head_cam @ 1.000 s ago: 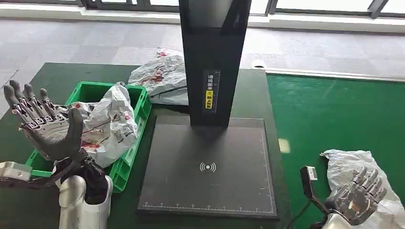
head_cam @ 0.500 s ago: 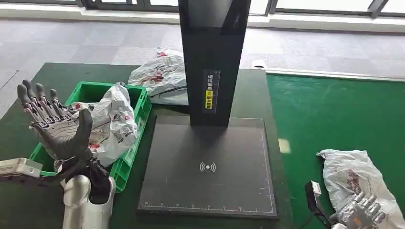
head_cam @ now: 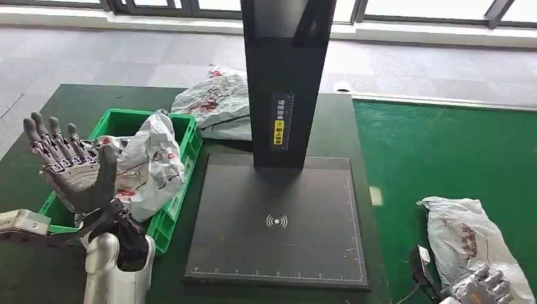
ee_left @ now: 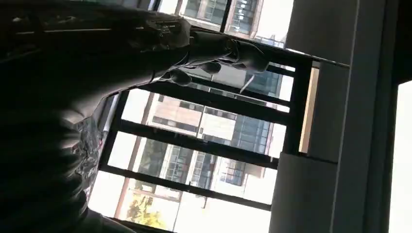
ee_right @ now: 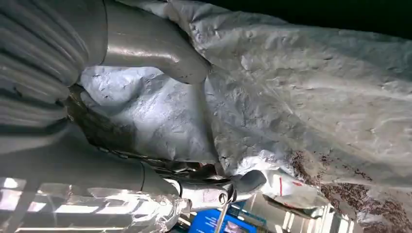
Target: Moved the parcel from conveyor to table for the left to box.
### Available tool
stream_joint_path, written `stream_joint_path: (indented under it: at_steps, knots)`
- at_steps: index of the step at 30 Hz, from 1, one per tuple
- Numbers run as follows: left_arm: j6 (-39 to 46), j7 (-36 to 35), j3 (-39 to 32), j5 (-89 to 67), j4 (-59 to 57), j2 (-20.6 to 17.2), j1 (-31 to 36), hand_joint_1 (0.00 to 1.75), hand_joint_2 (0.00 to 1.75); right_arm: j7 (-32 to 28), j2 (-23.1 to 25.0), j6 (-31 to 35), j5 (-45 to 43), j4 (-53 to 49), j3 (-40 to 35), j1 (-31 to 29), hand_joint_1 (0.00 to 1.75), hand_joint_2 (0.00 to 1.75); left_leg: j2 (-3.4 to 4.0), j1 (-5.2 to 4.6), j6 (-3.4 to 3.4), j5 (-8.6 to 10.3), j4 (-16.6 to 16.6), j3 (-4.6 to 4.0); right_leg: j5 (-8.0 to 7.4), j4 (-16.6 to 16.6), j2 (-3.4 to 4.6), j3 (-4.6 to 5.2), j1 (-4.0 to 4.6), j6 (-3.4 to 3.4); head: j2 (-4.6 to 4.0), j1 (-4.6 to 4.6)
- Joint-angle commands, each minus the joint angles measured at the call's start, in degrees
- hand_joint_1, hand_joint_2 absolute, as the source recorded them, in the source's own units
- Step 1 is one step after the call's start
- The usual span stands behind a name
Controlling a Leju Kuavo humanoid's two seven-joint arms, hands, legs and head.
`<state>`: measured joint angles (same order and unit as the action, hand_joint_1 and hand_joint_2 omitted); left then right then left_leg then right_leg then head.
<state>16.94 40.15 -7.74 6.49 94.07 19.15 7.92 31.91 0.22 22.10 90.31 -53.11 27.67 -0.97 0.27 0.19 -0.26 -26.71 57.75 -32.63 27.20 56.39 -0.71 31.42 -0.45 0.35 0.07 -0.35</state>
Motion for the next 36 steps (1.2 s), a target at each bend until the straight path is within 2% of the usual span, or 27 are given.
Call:
stream_joint_path:
  at_steps: [1, 14, 17, 18, 19, 20, 25, 30, 31, 34, 36]
  knots:
    - [0.5, -0.2, -2.0, -0.3, -1.8, 0.9, -1.0, 0.0, 1.75, 0.2, 0.8, -0.5, -0.3, 8.0, 2.1, -0.8, 1.75, 1.75, -0.07, 0.06, 0.04, 0.03, -0.1, 0.19, -0.06, -0.3, -0.01, -0.28, 0.04, 0.03, 0.0, 0.0]
    - [0.9, -0.2, -1.7, -0.9, -2.1, 0.9, -1.0, 0.0, 1.75, 0.6, 1.6, -1.3, -0.3, 3.4, 0.5, 0.5, 1.75, 1.75, -0.1, 0.03, 0.36, -0.04, -0.1, 0.34, -0.23, -0.7, 0.0, -0.72, 0.0, 0.33, 0.0, 0.0]
    - [1.1, -0.2, -2.0, -0.8, -0.6, 0.9, -2.0, 0.0, 1.75, -0.8, 1.9, 9.6, -0.3, -2.7, -2.1, 0.9, 1.75, 1.75, -0.08, 0.0, 0.38, -0.06, -0.2, 0.37, -0.24, -0.7, 0.03, -0.74, -0.02, 0.34, 0.0, 0.0]
    - [1.2, -0.2, -2.1, -0.7, 0.5, 0.9, -2.7, 0.0, 1.75, -7.2, 4.3, 16.5, -0.3, -7.2, -1.2, 0.5, 1.75, 1.75, -0.04, -0.03, 0.39, -0.07, -0.2, 0.38, -0.24, -0.7, 0.08, -0.71, -0.05, 0.33, 0.0, 0.02]
    - [1.0, -0.2, -2.2, -0.6, 1.1, 0.9, -3.2, 0.0, 1.75, -10.9, 4.5, 17.9, -0.3, -12.8, -3.6, 1.0, 1.75, 1.75, 0.06, -0.01, 0.41, -0.12, -0.1, 0.33, -0.24, -0.6, 0.16, -0.65, -0.03, 0.33, 0.0, 0.02]
    - [0.8, -0.2, -2.2, -0.7, 1.4, 0.9, -3.5, 0.0, 1.75, -15.6, 7.5, 17.9, -0.3, -18.5, -4.4, 0.6, 1.75, 1.75, 0.14, -0.05, 0.38, -0.11, -0.2, 0.35, -0.25, -0.6, 0.27, -0.64, -0.07, 0.31, 0.0, 0.02]
    - [0.8, -0.2, -2.2, -0.7, 1.5, 0.9, -3.6, 0.0, 1.75, -15.2, 7.6, 17.9, -0.3, -18.5, -5.1, 0.1, 1.75, 1.75, 0.46, -0.09, 0.29, -0.19, -0.1, 0.27, -0.28, -0.4, 0.55, -0.43, -0.09, 0.29, 0.0, 0.0]
    - [0.9, -0.2, -2.1, -0.8, 1.3, 0.9, -3.4, 0.0, 1.75, -15.4, 7.8, 17.9, -0.3, -18.7, -4.9, 0.5, 1.75, 1.75, -0.04, -0.03, 0.32, -0.14, -0.1, 0.21, -0.14, -0.4, 0.06, -0.49, -0.04, 0.32, 0.0, 0.0]
    - [1.0, -0.2, -2.0, -0.9, 1.3, 0.9, -3.4, 0.0, 1.75, -26.3, 11.5, 17.9, -3.1, -24.0, -2.8, -0.2, 1.75, 1.75, 0.05, -0.05, 0.31, -0.15, -0.1, 0.26, -0.14, -0.4, 0.17, -0.49, -0.05, 0.32, 0.0, 0.0]
    - [0.9, -0.2, -1.2, -1.3, 0.4, 0.9, -3.1, 0.0, 1.75, -44.1, 19.4, 17.9, -11.2, -32.7, -1.2, -1.8, 1.75, 1.75, 0.23, -0.09, 0.28, -0.17, 0.0, 0.12, -0.13, -0.2, 0.35, -0.27, -0.09, 0.28, 0.0, 0.0]
    - [1.1, -0.2, -0.5, -1.8, -0.3, 0.9, -2.7, 0.0, 1.75, -49.4, 19.8, 17.9, -16.9, -36.6, -4.9, -1.3, 1.75, 1.75, 0.23, -0.09, 0.27, -0.16, -0.1, 0.09, -0.13, -0.2, 0.34, -0.22, -0.09, 0.27, 0.0, 0.0]
